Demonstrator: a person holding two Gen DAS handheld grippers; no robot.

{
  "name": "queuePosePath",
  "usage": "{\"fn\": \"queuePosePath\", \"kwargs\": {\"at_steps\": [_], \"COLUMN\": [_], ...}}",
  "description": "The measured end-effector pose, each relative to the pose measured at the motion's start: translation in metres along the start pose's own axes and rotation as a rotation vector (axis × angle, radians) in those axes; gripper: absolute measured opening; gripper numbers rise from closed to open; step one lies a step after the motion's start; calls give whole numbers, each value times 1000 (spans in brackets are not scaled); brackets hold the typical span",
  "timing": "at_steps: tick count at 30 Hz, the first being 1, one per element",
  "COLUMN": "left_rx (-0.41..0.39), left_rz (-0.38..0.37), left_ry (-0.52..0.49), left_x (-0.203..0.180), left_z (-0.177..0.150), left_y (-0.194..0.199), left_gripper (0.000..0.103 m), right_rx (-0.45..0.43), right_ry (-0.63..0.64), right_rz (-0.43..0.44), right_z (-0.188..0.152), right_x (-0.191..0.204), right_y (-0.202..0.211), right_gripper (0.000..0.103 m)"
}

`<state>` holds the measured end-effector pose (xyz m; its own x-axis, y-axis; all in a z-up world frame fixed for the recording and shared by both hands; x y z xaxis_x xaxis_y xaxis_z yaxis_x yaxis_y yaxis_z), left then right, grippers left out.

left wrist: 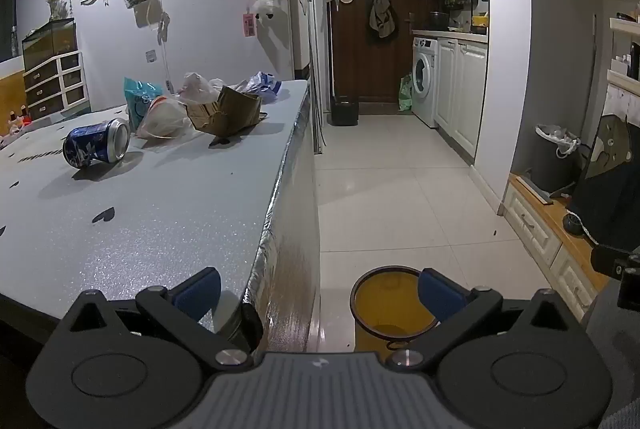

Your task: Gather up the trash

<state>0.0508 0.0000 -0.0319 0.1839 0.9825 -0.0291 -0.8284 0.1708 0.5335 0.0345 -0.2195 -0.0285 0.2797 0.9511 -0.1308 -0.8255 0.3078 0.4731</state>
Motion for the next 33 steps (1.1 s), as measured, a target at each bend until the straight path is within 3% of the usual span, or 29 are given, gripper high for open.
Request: {"fn": "queuePosePath", "kwargs": {"at_steps": [33], "left_rx": [2], "left_rz": [-2], "left_ry": [3], "left_x": [0], "left_z": [0], "left_y": [0], "left_gripper": [103], "right_rx": [0], "right_ry": [9], "right_rz": [-6], "right_z": [2], "right_x": [-2], "right_y": [-2], "right_gripper": [103]}}
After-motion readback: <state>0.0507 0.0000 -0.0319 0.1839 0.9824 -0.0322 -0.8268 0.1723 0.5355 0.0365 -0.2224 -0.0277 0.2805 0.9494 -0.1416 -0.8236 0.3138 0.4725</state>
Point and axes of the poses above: each gripper's, at about its wrist camera, not at the fingertips, and y roughly against the way its jaws point, x to its left, z to its top, the point moved 6 cm from there along -y, roughly the way its jaws point, and after that the axes turned 10 degrees about -z, right-handed, at the moved point
